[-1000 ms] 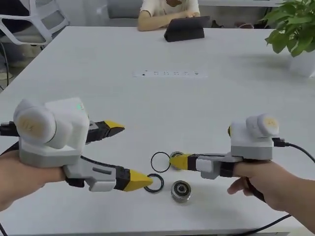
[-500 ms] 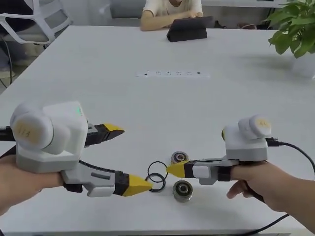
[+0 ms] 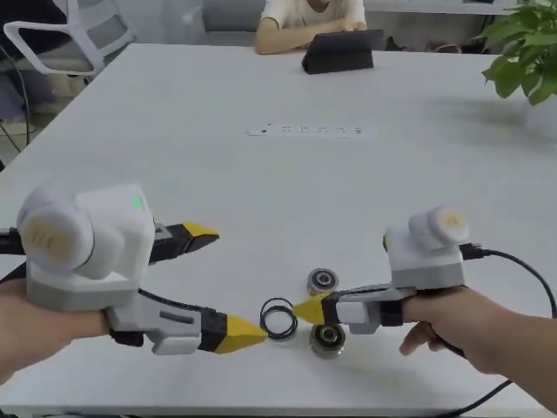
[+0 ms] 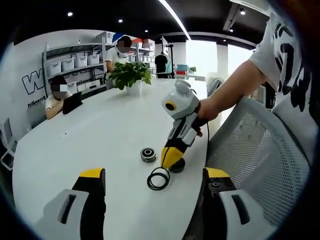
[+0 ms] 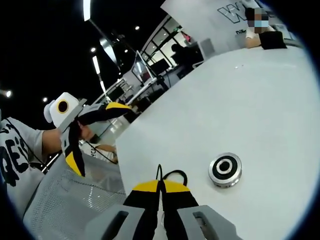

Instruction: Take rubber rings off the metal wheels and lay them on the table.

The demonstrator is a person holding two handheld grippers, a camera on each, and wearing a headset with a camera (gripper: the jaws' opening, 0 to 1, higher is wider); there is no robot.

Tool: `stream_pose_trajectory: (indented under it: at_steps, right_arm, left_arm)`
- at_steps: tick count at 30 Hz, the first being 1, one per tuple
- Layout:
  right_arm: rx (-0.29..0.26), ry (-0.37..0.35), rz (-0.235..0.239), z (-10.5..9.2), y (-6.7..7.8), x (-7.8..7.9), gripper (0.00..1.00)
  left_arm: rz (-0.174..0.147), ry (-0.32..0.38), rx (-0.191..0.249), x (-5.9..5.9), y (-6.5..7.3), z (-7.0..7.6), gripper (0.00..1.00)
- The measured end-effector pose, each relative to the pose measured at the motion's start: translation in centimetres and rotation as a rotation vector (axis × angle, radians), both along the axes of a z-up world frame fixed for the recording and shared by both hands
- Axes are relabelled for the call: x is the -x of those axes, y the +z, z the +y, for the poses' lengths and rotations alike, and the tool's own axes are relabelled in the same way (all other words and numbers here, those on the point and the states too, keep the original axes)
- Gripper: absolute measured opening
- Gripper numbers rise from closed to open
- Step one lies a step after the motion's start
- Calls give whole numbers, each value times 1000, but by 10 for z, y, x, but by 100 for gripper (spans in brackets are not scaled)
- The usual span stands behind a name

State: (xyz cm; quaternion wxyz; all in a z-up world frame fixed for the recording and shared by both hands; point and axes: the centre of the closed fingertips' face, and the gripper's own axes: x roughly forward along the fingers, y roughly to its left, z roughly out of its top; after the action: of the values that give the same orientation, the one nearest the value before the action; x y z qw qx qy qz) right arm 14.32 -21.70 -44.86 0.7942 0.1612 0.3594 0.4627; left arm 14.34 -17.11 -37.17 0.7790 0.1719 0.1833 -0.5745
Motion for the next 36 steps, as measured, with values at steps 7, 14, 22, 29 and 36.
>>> stream_pose_trajectory:
  at_steps: [7,14,22,29,36]
  right_arm:
    - [17,7,1,0,-3,-1,0]
    - [40,2,-3,-2,-8,-3,0]
    - [52,3,-14,-3,-9,-4,0]
    - [73,-7,-43,-6,-11,-7,0]
    - [91,-4,-54,-7,-14,-7,0]
  left_arm:
    - [3,4,-6,1,-2,3,77]
    - [7,10,-8,-1,-3,5,77]
    - [9,14,-9,-1,-3,5,77]
    - [11,12,-9,-1,-3,3,77]
    - [16,5,-15,0,-5,1,76]
